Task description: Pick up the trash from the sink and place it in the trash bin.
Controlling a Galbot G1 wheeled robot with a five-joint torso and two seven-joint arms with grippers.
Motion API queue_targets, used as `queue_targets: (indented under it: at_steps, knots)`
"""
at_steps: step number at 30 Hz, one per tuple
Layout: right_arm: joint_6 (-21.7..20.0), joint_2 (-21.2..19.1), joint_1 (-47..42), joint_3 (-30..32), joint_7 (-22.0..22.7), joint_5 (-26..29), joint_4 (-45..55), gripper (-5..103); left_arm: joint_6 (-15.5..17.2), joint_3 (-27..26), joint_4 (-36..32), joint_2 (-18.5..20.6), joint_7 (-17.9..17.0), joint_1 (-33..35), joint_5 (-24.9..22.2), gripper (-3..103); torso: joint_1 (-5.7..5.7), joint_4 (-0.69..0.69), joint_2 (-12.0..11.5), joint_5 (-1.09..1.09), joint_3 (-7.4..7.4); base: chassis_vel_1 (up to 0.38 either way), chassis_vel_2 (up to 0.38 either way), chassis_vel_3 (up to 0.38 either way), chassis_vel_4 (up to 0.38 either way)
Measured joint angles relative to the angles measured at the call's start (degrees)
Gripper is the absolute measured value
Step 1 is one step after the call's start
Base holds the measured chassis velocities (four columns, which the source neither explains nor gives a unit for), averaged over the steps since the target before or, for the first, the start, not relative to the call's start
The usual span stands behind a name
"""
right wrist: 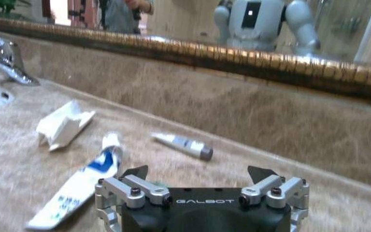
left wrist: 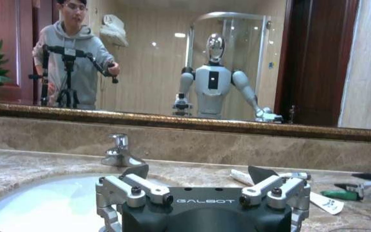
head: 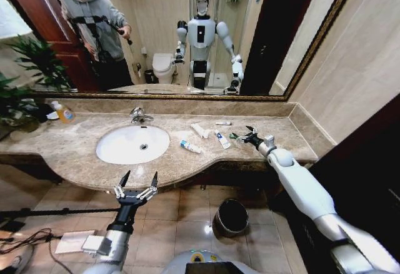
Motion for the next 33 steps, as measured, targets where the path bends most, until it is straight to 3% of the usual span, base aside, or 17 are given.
queue_targets:
  at_steps: [8,11,14,15,18,20,21,23,27,33]
  knots:
    - [-0.9,0.3,-0.5,0.2,-2.3,-1.7,-1.1,101,0.0,0.0,0.0,0.0,0.0,0.0,0.0,100,0.00,0.00,0.0,0.00,0.00,0.000,0.000,0.000,0.000]
    - [-1.0,0.4,-0.5,0.2,-2.3,-2.3,-1.1,93,0.0,0.0,0.0,0.0,0.0,0.0,0.0,100,0.00,0.00,0.0,-0.01,0.00,0.000,0.000,0.000,0.000]
    - [-1.2,0.5,-0.5,0.1,-2.1,-2.7,-1.0,78,0.0,0.0,0.0,0.0,0.0,0.0,0.0,100,0.00,0.00,0.0,-0.01,0.00,0.000,0.000,0.000,0.000]
    - [-1.2,0.5,-0.5,0.1,-2.1,-2.7,-1.0,78,0.0,0.0,0.0,0.0,0.0,0.0,0.0,100,0.00,0.00,0.0,-0.01,0.00,0.000,0.000,0.000,0.000]
    - [-1.6,0.6,-0.8,0.2,-1.8,-3.0,-1.0,61,0.0,0.0,0.0,0.0,0.0,0.0,0.0,100,0.00,0.00,0.0,0.00,0.00,0.000,0.000,0.000,0.000]
    - [-1.6,0.6,-0.9,0.2,-1.8,-3.1,-1.0,61,0.0,0.0,0.0,0.0,0.0,0.0,0.0,100,0.00,0.00,0.0,0.00,0.00,0.000,0.000,0.000,0.000]
    - [-1.7,0.6,-1.1,0.3,-1.7,-3.1,-0.9,50,0.0,0.0,0.0,0.0,0.0,0.0,0.0,100,0.00,0.00,0.0,0.00,0.00,0.000,0.000,0.000,0.000]
    - [-1.7,0.6,-1.2,0.4,-1.6,-3.1,-0.8,50,0.0,0.0,0.0,0.0,0.0,0.0,0.0,100,0.00,0.00,0.0,0.00,0.00,0.000,0.000,0.000,0.000]
    - [-1.9,0.3,-2.0,0.8,-1.4,-3.1,0.2,29,0.0,0.0,0.0,0.0,0.0,0.0,0.0,100,0.00,0.00,0.0,0.00,0.00,0.000,0.000,0.000,0.000]
    - [-2.1,0.1,-2.7,1.4,-1.2,-2.7,1.3,21,0.0,0.0,0.0,0.0,0.0,0.0,0.0,100,0.00,0.01,0.0,0.00,0.00,0.000,0.000,0.000,0.000]
